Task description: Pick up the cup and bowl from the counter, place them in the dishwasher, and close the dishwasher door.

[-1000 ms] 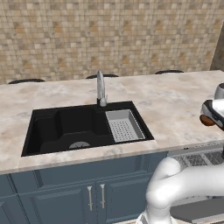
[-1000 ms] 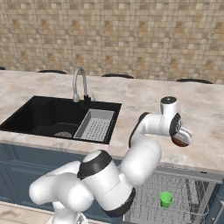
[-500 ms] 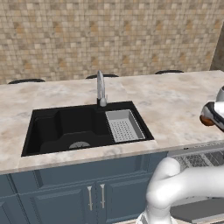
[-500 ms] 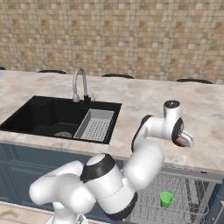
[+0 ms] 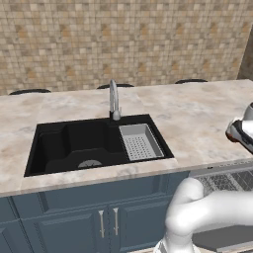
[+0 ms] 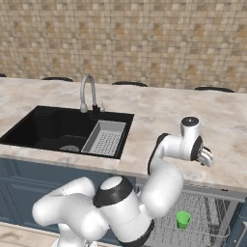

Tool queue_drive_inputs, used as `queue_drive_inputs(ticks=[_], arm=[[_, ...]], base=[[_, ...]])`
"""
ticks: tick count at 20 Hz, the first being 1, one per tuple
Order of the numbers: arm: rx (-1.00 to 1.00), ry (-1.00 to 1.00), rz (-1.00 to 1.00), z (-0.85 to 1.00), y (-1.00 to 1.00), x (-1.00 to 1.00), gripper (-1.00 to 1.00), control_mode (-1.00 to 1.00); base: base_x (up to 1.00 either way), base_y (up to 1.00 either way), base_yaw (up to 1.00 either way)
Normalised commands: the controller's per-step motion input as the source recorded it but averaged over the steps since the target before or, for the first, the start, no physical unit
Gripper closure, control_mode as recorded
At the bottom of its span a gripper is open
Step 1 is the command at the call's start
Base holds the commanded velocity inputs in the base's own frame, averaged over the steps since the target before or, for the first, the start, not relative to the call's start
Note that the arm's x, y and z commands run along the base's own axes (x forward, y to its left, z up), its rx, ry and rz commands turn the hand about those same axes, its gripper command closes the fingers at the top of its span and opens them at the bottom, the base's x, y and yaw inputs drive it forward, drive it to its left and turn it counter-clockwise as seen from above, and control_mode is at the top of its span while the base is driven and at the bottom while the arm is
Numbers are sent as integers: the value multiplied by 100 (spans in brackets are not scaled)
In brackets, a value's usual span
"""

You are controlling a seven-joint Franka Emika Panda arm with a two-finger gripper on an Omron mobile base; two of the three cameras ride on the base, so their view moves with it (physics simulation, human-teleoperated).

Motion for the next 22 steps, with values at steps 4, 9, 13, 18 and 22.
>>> queue_drive_inputs(ticks=[4,9,13,18,22], arm=[[0,-6,0,0,-17,0,-100,-100],[0,-4,0,0,-19,7,-100,-100],[0,-1,0,0,-20,29,-100,-100],[0,0,0,0,-14,42,-100,-100],[0,0,0,-5,-15,28,-100,-100]], base=[[0,0,0],[0,0,0],[0,0,0],[0,0,0],[0,0,0]])
